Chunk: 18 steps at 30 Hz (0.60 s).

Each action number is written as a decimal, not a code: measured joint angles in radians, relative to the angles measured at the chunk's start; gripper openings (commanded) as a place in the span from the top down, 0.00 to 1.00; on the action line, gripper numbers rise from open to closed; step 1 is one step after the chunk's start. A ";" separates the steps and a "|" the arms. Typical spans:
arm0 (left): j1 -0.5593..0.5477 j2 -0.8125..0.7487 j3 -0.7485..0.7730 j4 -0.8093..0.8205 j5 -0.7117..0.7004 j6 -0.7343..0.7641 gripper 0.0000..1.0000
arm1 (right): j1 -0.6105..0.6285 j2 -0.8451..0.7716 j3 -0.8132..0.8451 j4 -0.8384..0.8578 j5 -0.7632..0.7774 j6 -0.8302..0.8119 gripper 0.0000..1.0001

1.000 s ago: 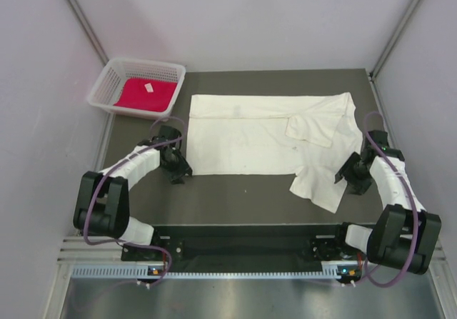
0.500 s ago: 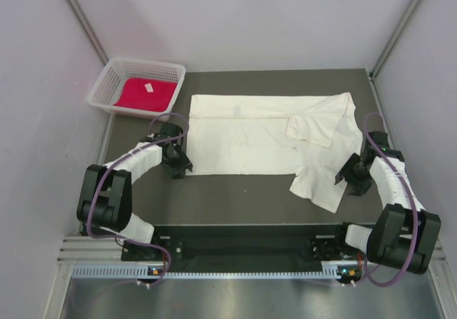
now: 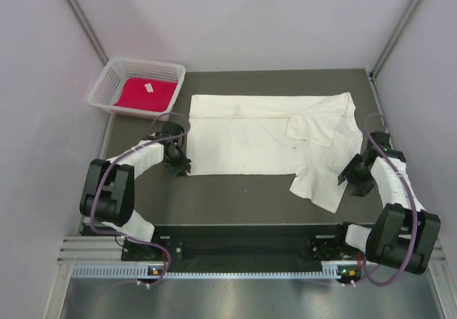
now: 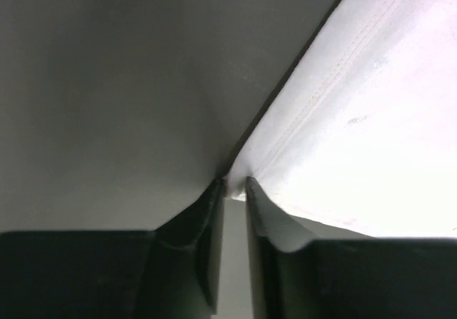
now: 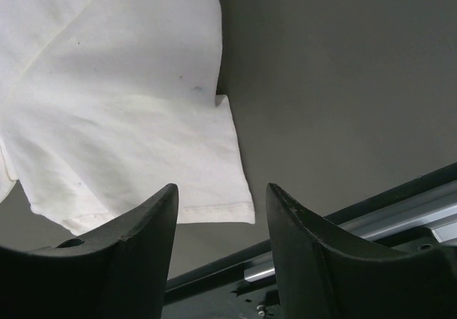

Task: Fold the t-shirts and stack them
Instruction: Fold the tshirt

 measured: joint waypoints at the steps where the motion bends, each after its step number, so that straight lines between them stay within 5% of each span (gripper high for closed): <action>1: 0.000 0.003 0.000 0.003 0.000 0.000 0.84 | -0.005 0.000 0.000 0.000 0.002 0.000 0.48; 5: 0.000 0.008 0.000 0.020 0.007 0.007 1.00 | -0.030 0.002 -0.001 0.002 0.009 0.000 0.51; 10: 0.000 0.008 0.001 0.022 0.012 0.023 1.00 | -0.051 0.040 -0.013 0.020 0.013 0.007 0.70; 18: 0.000 0.008 0.008 0.023 0.022 0.058 1.00 | -0.050 0.058 -0.077 0.055 -0.020 0.032 0.71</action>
